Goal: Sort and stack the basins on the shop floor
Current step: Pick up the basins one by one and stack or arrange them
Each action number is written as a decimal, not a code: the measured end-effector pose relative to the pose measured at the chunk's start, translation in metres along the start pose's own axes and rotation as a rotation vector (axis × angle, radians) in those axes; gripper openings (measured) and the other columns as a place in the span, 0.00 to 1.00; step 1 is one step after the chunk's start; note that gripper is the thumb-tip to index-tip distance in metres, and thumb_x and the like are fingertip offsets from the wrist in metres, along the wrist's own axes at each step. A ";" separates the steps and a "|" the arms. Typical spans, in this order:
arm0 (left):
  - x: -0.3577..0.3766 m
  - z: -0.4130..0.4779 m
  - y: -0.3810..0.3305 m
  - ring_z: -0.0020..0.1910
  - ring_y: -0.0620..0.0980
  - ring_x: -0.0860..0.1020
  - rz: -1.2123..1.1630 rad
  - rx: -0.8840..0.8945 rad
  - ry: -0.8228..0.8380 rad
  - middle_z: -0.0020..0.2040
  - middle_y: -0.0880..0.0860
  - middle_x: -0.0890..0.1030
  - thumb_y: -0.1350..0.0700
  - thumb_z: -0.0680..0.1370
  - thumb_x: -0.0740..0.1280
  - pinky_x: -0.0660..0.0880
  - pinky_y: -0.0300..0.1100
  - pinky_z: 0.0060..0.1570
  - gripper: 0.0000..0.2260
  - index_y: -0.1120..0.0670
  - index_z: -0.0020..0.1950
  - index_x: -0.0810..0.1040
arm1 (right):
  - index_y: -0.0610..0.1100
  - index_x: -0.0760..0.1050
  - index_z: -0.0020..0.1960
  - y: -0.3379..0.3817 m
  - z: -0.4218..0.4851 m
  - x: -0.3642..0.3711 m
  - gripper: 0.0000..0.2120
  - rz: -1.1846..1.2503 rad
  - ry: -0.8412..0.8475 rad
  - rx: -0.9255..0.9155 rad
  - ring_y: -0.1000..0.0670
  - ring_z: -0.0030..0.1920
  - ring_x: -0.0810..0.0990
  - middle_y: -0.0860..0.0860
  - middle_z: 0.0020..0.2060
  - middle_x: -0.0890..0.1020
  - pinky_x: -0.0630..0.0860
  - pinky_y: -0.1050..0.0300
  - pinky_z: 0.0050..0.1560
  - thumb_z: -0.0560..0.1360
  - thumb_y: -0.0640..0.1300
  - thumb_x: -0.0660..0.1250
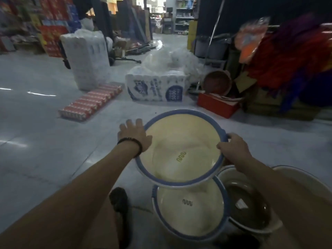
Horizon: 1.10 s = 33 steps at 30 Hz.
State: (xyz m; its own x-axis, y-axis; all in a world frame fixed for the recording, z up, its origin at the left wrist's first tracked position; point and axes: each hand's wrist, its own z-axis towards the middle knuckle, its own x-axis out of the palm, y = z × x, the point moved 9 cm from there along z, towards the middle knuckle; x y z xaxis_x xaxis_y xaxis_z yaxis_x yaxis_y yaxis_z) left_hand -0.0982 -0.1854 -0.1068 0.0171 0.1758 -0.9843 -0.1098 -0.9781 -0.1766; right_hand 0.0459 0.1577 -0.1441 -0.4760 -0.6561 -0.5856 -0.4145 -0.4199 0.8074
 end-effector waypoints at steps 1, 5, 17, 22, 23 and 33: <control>0.031 0.002 0.002 0.68 0.64 0.69 -0.073 -0.077 0.146 0.73 0.61 0.66 0.39 0.77 0.65 0.72 0.57 0.65 0.34 0.54 0.77 0.60 | 0.48 0.74 0.65 -0.024 0.000 -0.003 0.19 -0.015 0.006 0.029 0.47 0.46 0.81 0.49 0.50 0.81 0.78 0.53 0.39 0.74 0.42 0.70; 0.137 -0.014 -0.009 0.55 0.60 0.77 -0.354 -0.162 0.433 0.64 0.62 0.76 0.52 0.81 0.65 0.78 0.51 0.48 0.26 0.60 0.76 0.63 | 0.44 0.73 0.72 -0.102 0.000 -0.004 0.24 -0.030 0.050 0.144 0.42 0.55 0.80 0.42 0.61 0.81 0.72 0.53 0.49 0.77 0.41 0.69; 0.261 -0.048 -0.011 0.46 0.54 0.75 -0.384 -0.256 0.376 0.51 0.55 0.77 0.57 0.81 0.64 0.73 0.45 0.45 0.13 0.55 0.65 0.73 | 0.43 0.78 0.57 -0.231 -0.028 0.038 0.08 -0.029 0.071 0.380 0.43 0.52 0.82 0.45 0.49 0.83 0.80 0.41 0.59 0.80 0.42 0.66; 0.287 -0.053 0.001 0.44 0.55 0.73 -0.359 -0.344 0.383 0.48 0.55 0.74 0.59 0.82 0.62 0.72 0.46 0.43 0.12 0.54 0.66 0.71 | 0.41 0.82 0.53 -0.250 -0.024 0.053 0.07 -0.145 0.160 0.417 0.41 0.52 0.82 0.43 0.48 0.84 0.79 0.46 0.57 0.79 0.41 0.66; 0.294 -0.056 0.002 0.44 0.55 0.73 -0.354 -0.353 0.393 0.48 0.55 0.74 0.59 0.82 0.62 0.72 0.46 0.44 0.12 0.54 0.66 0.71 | 0.40 0.82 0.53 -0.253 -0.023 0.054 0.08 -0.167 0.157 0.409 0.41 0.53 0.82 0.44 0.47 0.85 0.78 0.49 0.54 0.79 0.41 0.66; 0.315 -0.052 -0.002 0.46 0.58 0.76 -0.370 -0.347 0.386 0.54 0.60 0.79 0.60 0.82 0.60 0.78 0.51 0.51 0.09 0.54 0.62 0.72 | 0.40 0.81 0.61 -0.272 -0.023 0.071 0.12 -0.344 0.142 0.453 0.39 0.58 0.82 0.41 0.55 0.85 0.76 0.51 0.57 0.81 0.41 0.64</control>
State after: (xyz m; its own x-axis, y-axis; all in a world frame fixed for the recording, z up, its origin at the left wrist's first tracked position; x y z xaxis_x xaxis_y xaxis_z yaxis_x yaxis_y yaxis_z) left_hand -0.0413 -0.1343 -0.4165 0.3565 0.5197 -0.7764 0.2995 -0.8507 -0.4319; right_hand 0.1430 0.2106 -0.4037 -0.1599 -0.6201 -0.7681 -0.8319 -0.3342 0.4430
